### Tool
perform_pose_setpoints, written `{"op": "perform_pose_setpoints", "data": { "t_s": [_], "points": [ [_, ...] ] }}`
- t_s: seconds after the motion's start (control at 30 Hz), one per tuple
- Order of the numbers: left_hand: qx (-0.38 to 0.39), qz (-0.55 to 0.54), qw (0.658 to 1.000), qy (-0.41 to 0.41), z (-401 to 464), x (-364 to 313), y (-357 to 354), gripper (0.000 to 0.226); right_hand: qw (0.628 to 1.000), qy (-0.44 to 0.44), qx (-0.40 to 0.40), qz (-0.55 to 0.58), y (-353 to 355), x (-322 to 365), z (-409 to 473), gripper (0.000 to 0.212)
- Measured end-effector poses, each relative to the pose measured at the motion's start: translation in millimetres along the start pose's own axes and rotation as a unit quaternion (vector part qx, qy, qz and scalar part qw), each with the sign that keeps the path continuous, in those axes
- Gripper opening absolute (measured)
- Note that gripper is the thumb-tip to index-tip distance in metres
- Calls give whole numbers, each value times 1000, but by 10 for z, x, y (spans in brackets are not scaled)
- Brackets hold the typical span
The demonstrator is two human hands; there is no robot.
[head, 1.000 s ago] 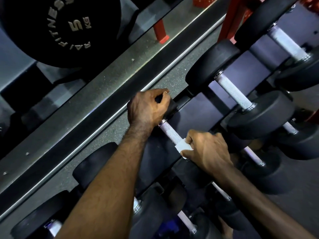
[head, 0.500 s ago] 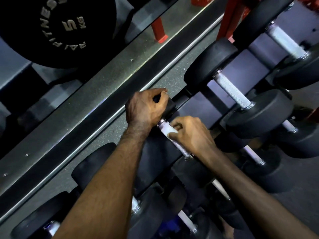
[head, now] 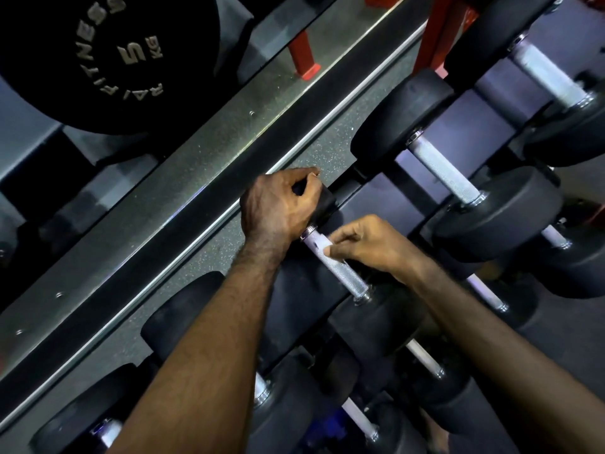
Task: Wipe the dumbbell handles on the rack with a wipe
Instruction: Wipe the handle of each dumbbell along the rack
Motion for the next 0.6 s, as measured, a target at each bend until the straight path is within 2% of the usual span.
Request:
{"op": "perform_pose_setpoints", "data": {
  "t_s": [0.13,0.3,0.47,0.6],
  "points": [
    [0,-11,1000,-1,1,31,-27,36,998,-44,6,-54,-1,-191,-223,17],
    [-9,-3,1000,0,11,21,-26,35,997,5,-55,-54,-42,111,-11,28],
    [-13,-16,1000,2,8,37,-17,34,985,-100,-29,-134,2,-235,-354,31],
    [-15,-5,1000,0,9,31,-28,38,984,-71,-72,-146,-41,-78,-361,37]
  ]
}}
Point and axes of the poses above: each hand's wrist, its own z-axis towards the middle knuckle, its own y-axis out of the back of the hand, x = y × z, the point moved 6 cm from there along z, towards the middle knuckle, and after that the axes turned 11 degrees about x, right-handed, at the moved point
